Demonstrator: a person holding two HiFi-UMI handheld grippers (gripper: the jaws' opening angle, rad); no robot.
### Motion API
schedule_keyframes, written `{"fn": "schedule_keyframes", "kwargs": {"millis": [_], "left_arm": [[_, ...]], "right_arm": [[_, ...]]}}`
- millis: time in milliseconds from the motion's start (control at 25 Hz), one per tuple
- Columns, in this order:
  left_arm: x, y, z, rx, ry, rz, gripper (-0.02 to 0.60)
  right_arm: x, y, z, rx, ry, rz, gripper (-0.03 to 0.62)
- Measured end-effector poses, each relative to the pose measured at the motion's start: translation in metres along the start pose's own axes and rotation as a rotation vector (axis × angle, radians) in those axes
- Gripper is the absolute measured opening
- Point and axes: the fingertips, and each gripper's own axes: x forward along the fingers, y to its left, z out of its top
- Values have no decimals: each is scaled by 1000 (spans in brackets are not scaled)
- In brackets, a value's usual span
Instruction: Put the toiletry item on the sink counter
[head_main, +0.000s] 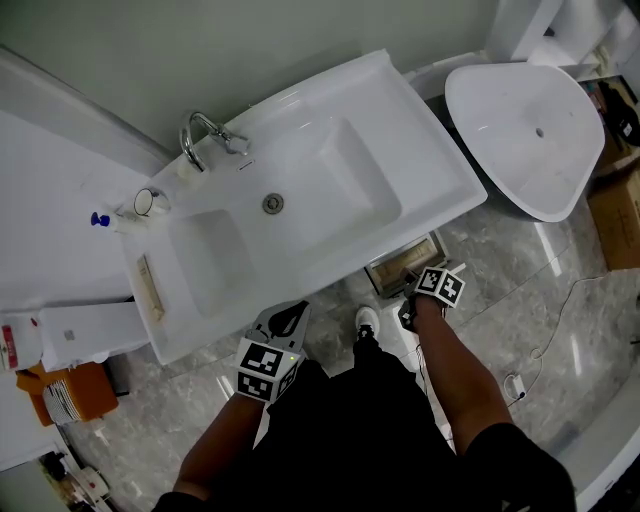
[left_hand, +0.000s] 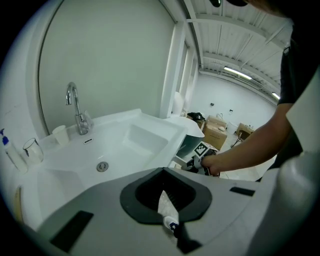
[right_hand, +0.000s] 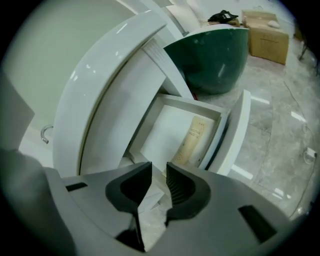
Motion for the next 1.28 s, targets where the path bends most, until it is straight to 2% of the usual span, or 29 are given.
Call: {"fn": "schedule_keyframes", "kwargs": {"millis": [320, 520, 880, 1120, 1280], "left_arm": [[-28, 16, 5, -2, -62, 0, 0], [-58, 33, -1, -21, -102, 21, 0], [-121, 72, -12, -96, -204, 92, 0], [-160, 89, -18, -109, -265, 142, 0], [-181, 100, -22, -124, -295, 159, 0]], "right_arm": [[-42, 91, -15, -264, -46, 127, 12], [-86, 161, -36, -375, -92, 255, 3], [-141, 299, -87, -689, -152, 458, 2], [-159, 368, -132, -937, -165, 519, 2], [-160, 398, -154, -1042, -168, 539, 2]]}}
